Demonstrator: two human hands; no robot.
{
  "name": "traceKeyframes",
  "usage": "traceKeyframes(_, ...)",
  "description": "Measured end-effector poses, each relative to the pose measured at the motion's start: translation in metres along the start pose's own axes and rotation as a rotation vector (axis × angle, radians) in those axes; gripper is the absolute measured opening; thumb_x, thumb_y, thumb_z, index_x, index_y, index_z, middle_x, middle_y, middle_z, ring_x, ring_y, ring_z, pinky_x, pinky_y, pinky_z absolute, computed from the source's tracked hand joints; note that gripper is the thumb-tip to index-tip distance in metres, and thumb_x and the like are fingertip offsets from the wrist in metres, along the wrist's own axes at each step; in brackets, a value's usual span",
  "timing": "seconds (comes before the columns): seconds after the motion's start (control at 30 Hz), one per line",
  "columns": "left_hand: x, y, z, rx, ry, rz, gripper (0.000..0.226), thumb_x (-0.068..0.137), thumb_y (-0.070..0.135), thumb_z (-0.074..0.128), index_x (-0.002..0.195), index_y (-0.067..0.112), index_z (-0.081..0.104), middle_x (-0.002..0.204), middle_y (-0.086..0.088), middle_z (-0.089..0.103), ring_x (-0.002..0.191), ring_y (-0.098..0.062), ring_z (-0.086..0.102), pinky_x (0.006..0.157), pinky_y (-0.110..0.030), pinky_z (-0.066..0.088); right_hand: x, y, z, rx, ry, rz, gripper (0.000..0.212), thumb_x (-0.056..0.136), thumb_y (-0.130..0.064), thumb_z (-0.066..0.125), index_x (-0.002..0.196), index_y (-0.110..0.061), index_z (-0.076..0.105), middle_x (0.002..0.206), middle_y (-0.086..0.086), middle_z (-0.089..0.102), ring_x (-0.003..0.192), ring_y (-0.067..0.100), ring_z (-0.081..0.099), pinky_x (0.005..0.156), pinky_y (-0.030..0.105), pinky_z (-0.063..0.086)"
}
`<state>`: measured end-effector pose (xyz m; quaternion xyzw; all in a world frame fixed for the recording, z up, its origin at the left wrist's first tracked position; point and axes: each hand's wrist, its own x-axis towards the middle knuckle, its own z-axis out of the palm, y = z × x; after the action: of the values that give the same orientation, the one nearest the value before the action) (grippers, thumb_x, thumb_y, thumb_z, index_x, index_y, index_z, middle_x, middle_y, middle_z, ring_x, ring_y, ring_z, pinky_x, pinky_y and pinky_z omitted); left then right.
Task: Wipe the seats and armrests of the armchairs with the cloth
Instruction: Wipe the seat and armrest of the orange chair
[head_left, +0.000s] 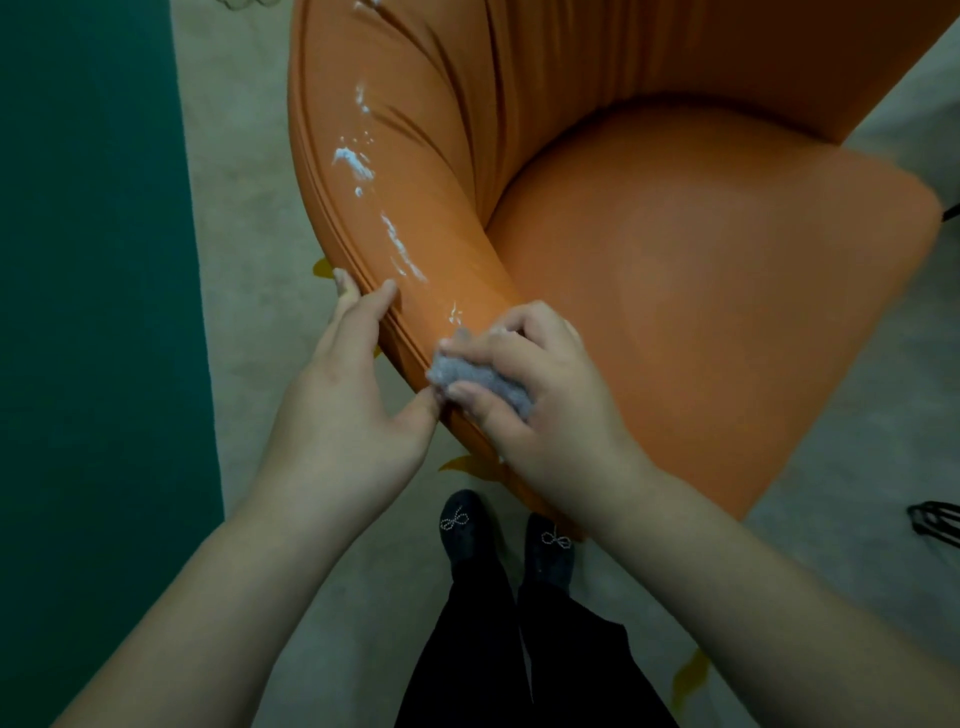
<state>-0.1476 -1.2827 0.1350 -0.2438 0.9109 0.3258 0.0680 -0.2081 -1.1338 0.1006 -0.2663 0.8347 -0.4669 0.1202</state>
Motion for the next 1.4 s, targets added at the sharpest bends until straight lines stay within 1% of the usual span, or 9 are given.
traceKeyframes(0.17, 0.000, -0.001, -0.002, 0.015, -0.015, 0.005, 0.088, 0.080, 0.040, 0.073, 0.150, 0.038, 0.021, 0.161, 0.012, 0.002, 0.142, -0.019, 0.030, 0.112, -0.035, 0.032, -0.041, 0.012, -0.018, 0.053, -0.036, 0.001, 0.024, 0.085, -0.032, 0.064, 0.101, -0.017, 0.071, 0.096, 0.001, 0.049, 0.092, 0.020, 0.050, 0.080, 0.025, 0.041)
traceKeyframes(0.3, 0.001, 0.001, -0.001, 0.025, -0.006, 0.000, 0.088, 0.079, 0.038, 0.075, 0.150, 0.036, 0.023, 0.162, 0.009, 0.005, 0.141, -0.021, 0.033, 0.111, -0.035, 0.033, 0.001, 0.003, -0.004, -0.010, 0.028, 0.080, 0.017, 0.082, -0.020, 0.072, 0.097, -0.013, 0.071, 0.094, -0.001, 0.046, 0.091, 0.019, 0.048, 0.077, 0.023, 0.037)
traceKeyframes(0.4, 0.001, 0.001, -0.001, 0.029, 0.005, -0.013, 0.087, 0.079, 0.037, 0.075, 0.149, 0.035, 0.025, 0.162, 0.008, 0.008, 0.139, -0.021, 0.036, 0.108, -0.033, 0.034, 0.005, 0.002, 0.002, 0.039, 0.049, 0.079, 0.017, 0.081, -0.016, 0.073, 0.097, -0.012, 0.071, 0.094, 0.000, 0.045, 0.092, 0.020, 0.049, 0.078, 0.023, 0.039)
traceKeyframes(0.57, 0.000, 0.003, -0.001, 0.001, 0.000, -0.022, 0.087, 0.079, 0.036, 0.075, 0.150, 0.035, 0.024, 0.162, 0.009, 0.005, 0.142, -0.020, 0.032, 0.113, -0.039, 0.033, -0.057, 0.014, -0.012, 0.099, 0.038, 0.011, 0.019, 0.083, -0.028, 0.065, 0.095, -0.015, 0.070, 0.095, 0.002, 0.047, 0.088, 0.018, 0.048, 0.075, 0.025, 0.041)
traceKeyframes(0.8, 0.001, 0.006, -0.001, -0.017, 0.024, -0.041, 0.085, 0.078, 0.035, 0.076, 0.148, 0.035, 0.028, 0.162, 0.006, 0.012, 0.140, -0.021, 0.035, 0.112, -0.040, 0.034, 0.012, 0.012, 0.000, 0.079, 0.010, 0.049, 0.016, 0.082, -0.016, 0.072, 0.097, -0.011, 0.070, 0.095, 0.002, 0.046, 0.094, 0.019, 0.049, 0.081, 0.025, 0.042)
traceKeyframes(0.97, 0.000, 0.007, -0.002, -0.047, 0.014, -0.037, 0.085, 0.078, 0.037, 0.076, 0.149, 0.035, 0.028, 0.162, 0.007, 0.009, 0.141, -0.021, 0.032, 0.114, -0.040, 0.033, -0.049, 0.020, -0.008, 0.102, 0.074, 0.007, 0.020, 0.083, -0.024, 0.068, 0.101, -0.014, 0.069, 0.095, 0.001, 0.046, 0.091, 0.017, 0.050, 0.080, 0.026, 0.044)
traceKeyframes(1.1, 0.000, 0.004, 0.001, -0.056, 0.019, -0.040, 0.085, 0.079, 0.038, 0.074, 0.149, 0.036, 0.026, 0.162, 0.010, 0.006, 0.142, -0.018, 0.030, 0.114, -0.041, 0.032, 0.001, 0.017, 0.000, 0.067, 0.057, 0.081, 0.017, 0.083, -0.022, 0.070, 0.098, -0.014, 0.069, 0.096, 0.000, 0.046, 0.092, 0.016, 0.049, 0.078, 0.020, 0.042)
traceKeyframes(1.2, -0.001, 0.001, 0.006, -0.122, 0.039, -0.034, 0.084, 0.079, 0.037, 0.074, 0.148, 0.039, 0.025, 0.161, 0.014, 0.004, 0.144, -0.011, 0.023, 0.115, -0.038, 0.030, 0.047, 0.015, 0.007, 0.088, 0.072, 0.110, 0.017, 0.084, -0.019, 0.070, 0.101, -0.017, 0.069, 0.102, 0.005, 0.050, 0.098, 0.019, 0.052, 0.087, 0.026, 0.045)
traceKeyframes(1.4, 0.004, -0.004, 0.010, -0.204, 0.056, -0.012, 0.086, 0.079, 0.041, 0.072, 0.147, 0.045, 0.020, 0.160, 0.020, 0.000, 0.143, 0.002, 0.011, 0.112, -0.021, 0.022, -0.003, 0.019, 0.001, 0.124, 0.102, 0.079, 0.020, 0.083, -0.032, 0.063, 0.103, -0.036, 0.062, 0.100, -0.019, 0.044, 0.098, 0.000, 0.047, 0.084, 0.016, 0.042)
